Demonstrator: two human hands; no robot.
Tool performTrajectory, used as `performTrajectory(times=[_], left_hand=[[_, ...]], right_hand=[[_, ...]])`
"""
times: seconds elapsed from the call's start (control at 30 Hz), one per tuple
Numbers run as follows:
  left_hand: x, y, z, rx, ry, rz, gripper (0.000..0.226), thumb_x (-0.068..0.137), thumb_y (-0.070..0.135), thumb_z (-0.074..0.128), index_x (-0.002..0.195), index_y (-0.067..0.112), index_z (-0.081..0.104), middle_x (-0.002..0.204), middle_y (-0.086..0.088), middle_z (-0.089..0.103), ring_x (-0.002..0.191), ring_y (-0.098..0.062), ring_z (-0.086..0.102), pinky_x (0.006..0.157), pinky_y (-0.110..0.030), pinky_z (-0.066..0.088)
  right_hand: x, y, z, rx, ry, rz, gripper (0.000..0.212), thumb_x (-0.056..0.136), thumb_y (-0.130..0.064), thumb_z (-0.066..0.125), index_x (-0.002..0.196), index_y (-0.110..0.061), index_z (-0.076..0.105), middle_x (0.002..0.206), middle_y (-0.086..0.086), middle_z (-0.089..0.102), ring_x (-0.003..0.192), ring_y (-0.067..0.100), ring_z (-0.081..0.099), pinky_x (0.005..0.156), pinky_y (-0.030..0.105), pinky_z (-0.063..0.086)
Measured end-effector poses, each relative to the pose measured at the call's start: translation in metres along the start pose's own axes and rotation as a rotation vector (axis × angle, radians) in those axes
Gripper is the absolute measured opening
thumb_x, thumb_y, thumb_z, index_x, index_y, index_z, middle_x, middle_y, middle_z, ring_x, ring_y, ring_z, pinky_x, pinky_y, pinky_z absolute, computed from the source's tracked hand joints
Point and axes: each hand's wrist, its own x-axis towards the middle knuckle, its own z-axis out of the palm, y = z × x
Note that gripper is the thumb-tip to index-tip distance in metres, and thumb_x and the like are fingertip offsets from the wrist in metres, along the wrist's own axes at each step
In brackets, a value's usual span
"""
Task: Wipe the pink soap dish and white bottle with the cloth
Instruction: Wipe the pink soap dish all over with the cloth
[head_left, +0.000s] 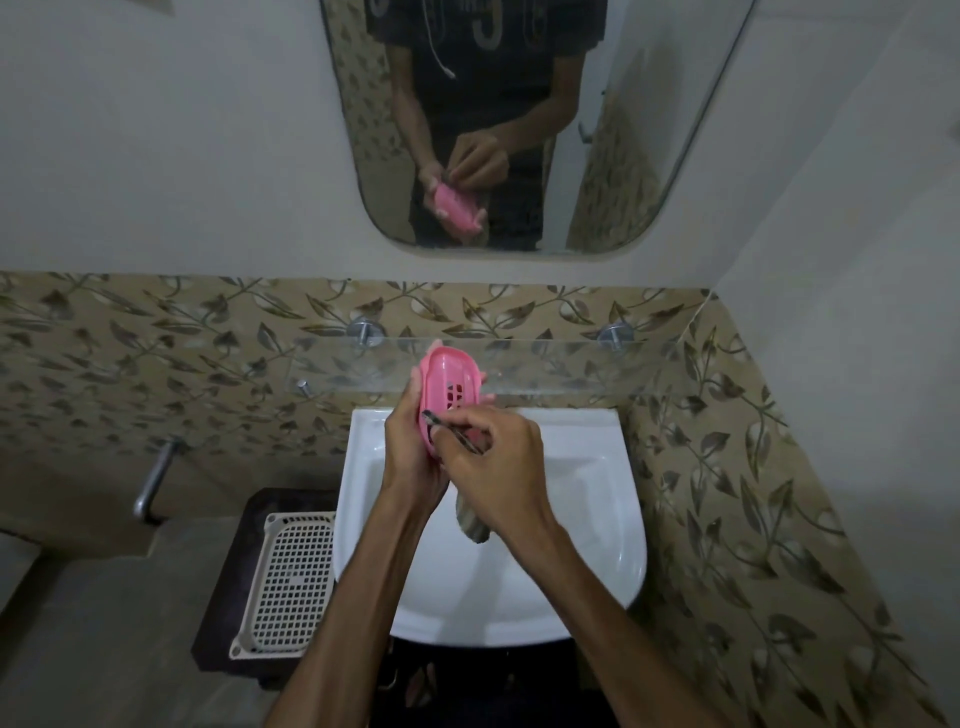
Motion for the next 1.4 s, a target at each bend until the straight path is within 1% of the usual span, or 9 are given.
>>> performTrajectory(times=[0.1,0.27,0.5,0.7,0.83,1.0,1.17,1.3,1.4], left_hand=[[-0.002,0.001,0.004,0.050,0.010,0.023,0.047,0.110,0.043,0.036,0.151,0.028,0.054,0.128,-0.021,0.068,0.103,-0.031,0.072,0.089,-0.044,0.062],[-0.004,-0.002,0.008,0.174,0.019,0.073,0.040,0.112,0.033,0.037,0.142,0.026,0.062,0.126,-0.017,0.073,0.113,-0.030,0.070,0.098,-0.042,0.058],[-0.008,-0.004,0.005,0.279,0.100,0.120,0.059,0.101,0.042,0.046,0.152,0.013,0.050,0.142,-0.021,0.063,0.131,-0.036,0.061,0.107,-0.048,0.053],[0.000,-0.002,-0.009,0.210,0.131,0.114,0.040,0.113,0.031,0.035,0.140,0.019,0.062,0.129,-0.023,0.068,0.116,-0.036,0.066,0.102,-0.048,0.054],[-0.005,-0.008,-0.003,0.299,0.080,0.111,0.044,0.111,0.032,0.038,0.147,0.012,0.056,0.126,-0.020,0.072,0.112,-0.033,0.071,0.088,-0.036,0.061],[0.000,-0.004,-0.002,0.288,0.101,0.173,0.040,0.113,0.029,0.034,0.141,0.022,0.060,0.126,-0.021,0.071,0.115,-0.032,0.069,0.098,-0.043,0.058],[-0.006,-0.010,0.007,0.365,0.096,0.157,0.052,0.106,0.038,0.043,0.153,0.015,0.048,0.143,-0.024,0.062,0.131,-0.038,0.061,0.111,-0.054,0.049],[-0.001,-0.004,0.005,0.488,0.060,0.287,0.053,0.101,0.035,0.044,0.152,0.023,0.049,0.139,-0.013,0.067,0.127,-0.030,0.066,0.106,-0.043,0.055],[-0.001,-0.003,0.006,0.610,0.030,0.328,0.055,0.103,0.030,0.039,0.156,0.017,0.042,0.150,-0.016,0.058,0.133,-0.028,0.061,0.113,-0.047,0.049]], right_hand=[[0.009,0.002,-0.005,0.039,-0.039,0.024,0.020,0.080,-0.008,0.079,0.097,-0.016,0.085,0.088,-0.004,0.082,0.080,0.001,0.074,0.076,0.014,0.059],[0.047,0.003,-0.005,0.315,0.048,0.398,0.007,0.077,-0.015,0.086,0.084,-0.015,0.084,0.074,-0.004,0.080,0.070,0.011,0.078,0.067,0.024,0.062],[0.080,0.001,0.005,0.282,0.079,0.432,0.009,0.073,-0.020,0.090,0.077,-0.019,0.082,0.072,-0.008,0.079,0.066,0.007,0.076,0.063,0.020,0.060],[0.038,0.007,0.018,0.201,-0.056,0.322,0.008,0.080,-0.019,0.087,0.086,-0.017,0.082,0.079,-0.007,0.079,0.071,0.007,0.076,0.073,0.025,0.064],[0.054,0.006,0.011,0.233,0.089,0.273,0.003,0.084,-0.012,0.084,0.085,-0.012,0.081,0.075,-0.003,0.078,0.068,0.010,0.075,0.067,0.021,0.061],[0.042,0.006,0.012,0.221,-0.031,0.236,0.009,0.082,-0.015,0.086,0.085,-0.022,0.080,0.077,-0.011,0.078,0.072,0.003,0.075,0.076,0.020,0.063],[0.066,0.005,0.009,0.326,0.112,0.364,0.007,0.084,-0.012,0.084,0.089,-0.008,0.081,0.080,0.003,0.080,0.075,0.018,0.078,0.071,0.028,0.064],[0.055,0.004,0.007,0.507,0.032,0.475,0.006,0.089,-0.018,0.080,0.092,-0.014,0.082,0.083,0.002,0.082,0.077,0.015,0.079,0.070,0.025,0.063],[0.054,0.003,-0.001,0.713,0.002,0.637,0.016,0.082,-0.032,0.081,0.083,-0.016,0.083,0.082,0.006,0.081,0.073,0.019,0.078,0.068,0.031,0.063]])
